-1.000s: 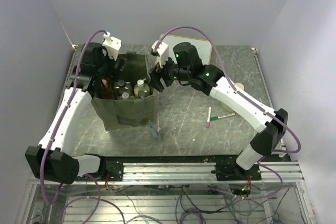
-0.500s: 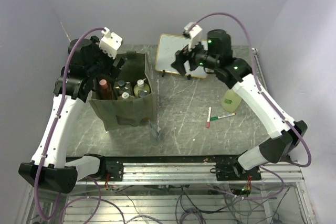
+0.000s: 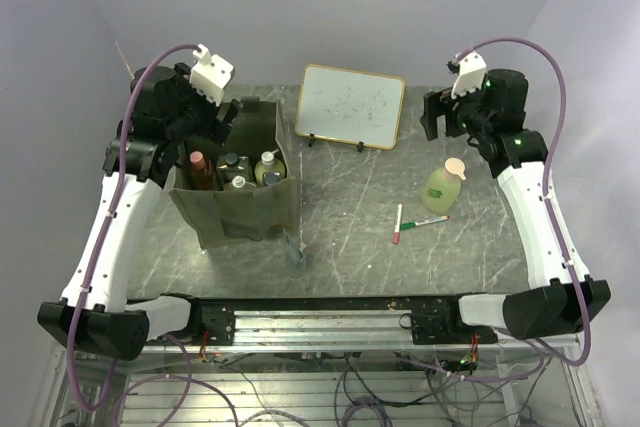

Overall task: Place the personal care products into the canvas bag
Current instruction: Pick up the care product from the center of the board.

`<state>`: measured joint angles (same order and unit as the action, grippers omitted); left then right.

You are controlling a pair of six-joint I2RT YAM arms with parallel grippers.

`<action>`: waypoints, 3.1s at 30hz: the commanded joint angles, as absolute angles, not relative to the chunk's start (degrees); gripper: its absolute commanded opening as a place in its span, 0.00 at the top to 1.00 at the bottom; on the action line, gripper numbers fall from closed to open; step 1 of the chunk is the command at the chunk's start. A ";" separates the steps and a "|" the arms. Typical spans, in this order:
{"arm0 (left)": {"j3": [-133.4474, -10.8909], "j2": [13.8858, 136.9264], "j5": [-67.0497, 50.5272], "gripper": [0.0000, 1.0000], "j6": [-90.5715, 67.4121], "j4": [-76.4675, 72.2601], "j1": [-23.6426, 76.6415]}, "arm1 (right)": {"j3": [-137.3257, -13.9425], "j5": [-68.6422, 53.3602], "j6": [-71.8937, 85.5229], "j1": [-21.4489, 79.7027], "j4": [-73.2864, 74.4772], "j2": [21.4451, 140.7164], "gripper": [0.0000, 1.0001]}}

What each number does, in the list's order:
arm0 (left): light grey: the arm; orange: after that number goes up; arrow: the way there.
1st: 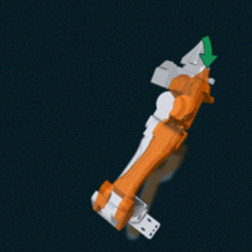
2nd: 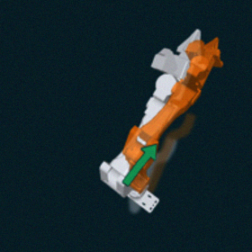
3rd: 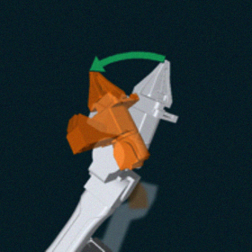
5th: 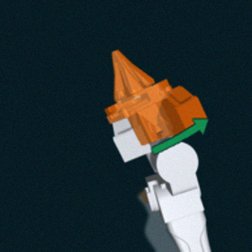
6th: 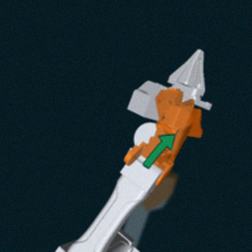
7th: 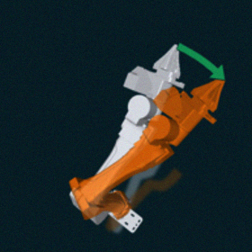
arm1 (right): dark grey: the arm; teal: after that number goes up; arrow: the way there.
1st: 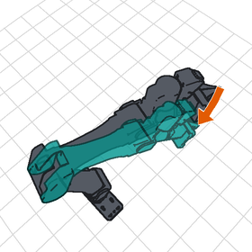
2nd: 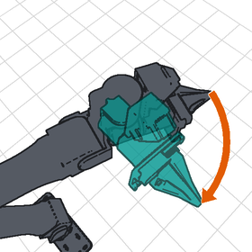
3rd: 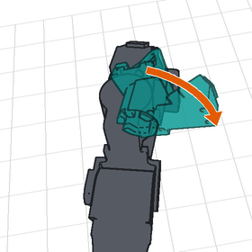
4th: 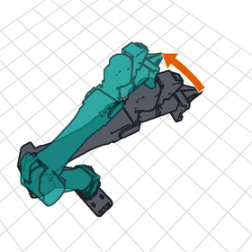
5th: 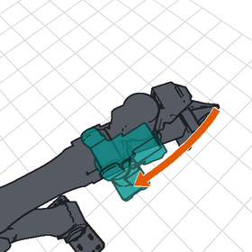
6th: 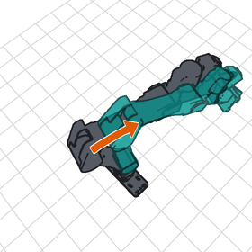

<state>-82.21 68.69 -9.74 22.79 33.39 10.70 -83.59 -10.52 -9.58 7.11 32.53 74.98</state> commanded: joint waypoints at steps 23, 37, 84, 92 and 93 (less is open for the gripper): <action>-86.32 72.51 -13.07 0.06 19.30 31.39 10.20 | -77.29 -12.48 -26.11 -4.77 52.39 82.56 0.14; -86.82 73.51 -13.68 0.06 18.79 30.76 10.20 | -80.33 -15.66 -26.61 -4.92 55.18 88.41 0.26; -78.98 79.05 -22.33 0.23 -17.01 25.04 19.75 | -87.85 -16.05 -25.69 -5.23 57.04 88.16 1.00; -80.05 81.12 -20.18 0.53 -18.49 24.27 21.92 | -88.03 -16.23 -24.80 -5.19 57.22 88.20 1.00; -80.53 81.43 -19.56 0.59 -18.32 24.36 22.36 | -88.14 -16.18 -24.71 -5.19 57.28 88.16 1.00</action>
